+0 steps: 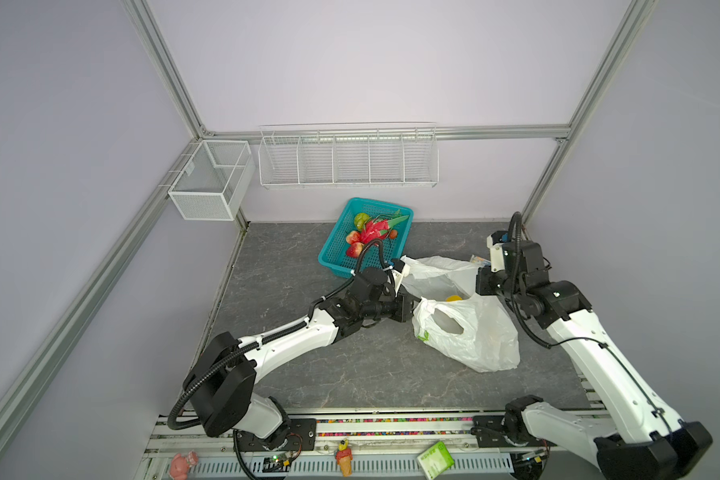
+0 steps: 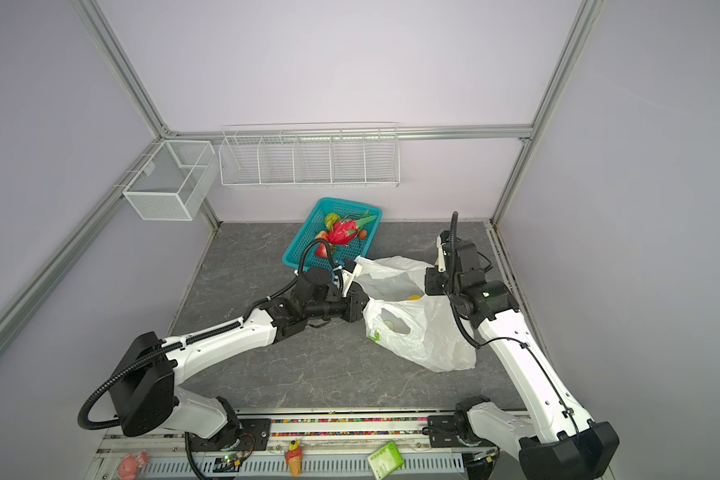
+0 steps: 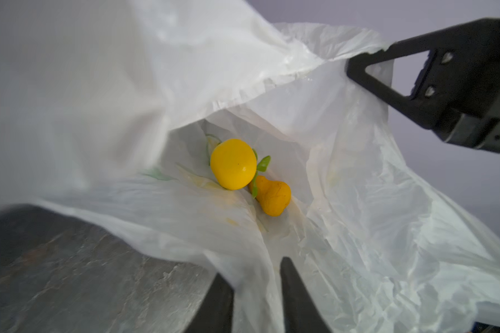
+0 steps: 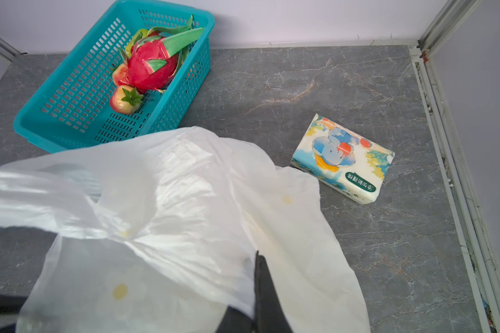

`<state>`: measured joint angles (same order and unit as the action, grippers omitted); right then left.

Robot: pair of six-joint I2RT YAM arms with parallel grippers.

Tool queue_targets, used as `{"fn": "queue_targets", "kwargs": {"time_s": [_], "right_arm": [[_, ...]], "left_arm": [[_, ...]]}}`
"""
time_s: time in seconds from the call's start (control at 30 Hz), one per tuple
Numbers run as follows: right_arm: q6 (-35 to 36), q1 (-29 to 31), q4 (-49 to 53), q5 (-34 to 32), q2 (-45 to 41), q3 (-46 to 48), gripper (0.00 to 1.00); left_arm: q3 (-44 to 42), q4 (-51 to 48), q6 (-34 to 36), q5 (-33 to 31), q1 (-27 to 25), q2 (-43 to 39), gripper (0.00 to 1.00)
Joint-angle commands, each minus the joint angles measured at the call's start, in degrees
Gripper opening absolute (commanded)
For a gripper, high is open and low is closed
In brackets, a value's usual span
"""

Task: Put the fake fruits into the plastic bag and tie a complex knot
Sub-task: 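Lift the left gripper out of the bag and move over the teal basket, then lower the left gripper and grasp a strawberry in the basket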

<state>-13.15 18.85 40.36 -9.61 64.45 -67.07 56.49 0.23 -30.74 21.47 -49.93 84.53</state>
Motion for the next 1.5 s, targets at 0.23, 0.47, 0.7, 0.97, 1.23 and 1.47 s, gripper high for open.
{"fn": "queue_targets", "kwargs": {"time_s": [0.23, 0.47, 0.7, 0.97, 1.23, 1.47], "right_arm": [[-0.3, 0.0, -4.1, 2.5, 3.4, 0.5, 0.06], [-0.1, -0.1, -5.5, 3.9, 4.1, 1.1, 0.06], [0.3, -0.1, -7.6, 6.4, 5.7, 1.3, 0.06], [1.3, -0.7, -8.4, 7.4, 6.9, 1.1, 0.07], [1.4, -1.4, -8.8, 8.3, 7.5, 1.2, 0.06], [1.2, -1.5, -8.9, 8.9, 7.7, 1.2, 0.06]], "left_arm": [[-1.9, -19.8, 17.0, -4.3, 1.9, -13.8, 0.73], [0.0, -19.1, 16.8, -14.2, 8.1, -20.3, 0.78], [9.9, -15.9, 17.6, -25.1, 21.8, -6.8, 0.80], [31.2, -21.3, 35.6, -33.2, 23.9, 19.1, 0.80], [55.7, -36.8, 44.5, -31.8, 23.9, 41.0, 0.82], [70.9, -47.5, 46.4, -30.6, 23.8, 52.5, 0.82]]}}
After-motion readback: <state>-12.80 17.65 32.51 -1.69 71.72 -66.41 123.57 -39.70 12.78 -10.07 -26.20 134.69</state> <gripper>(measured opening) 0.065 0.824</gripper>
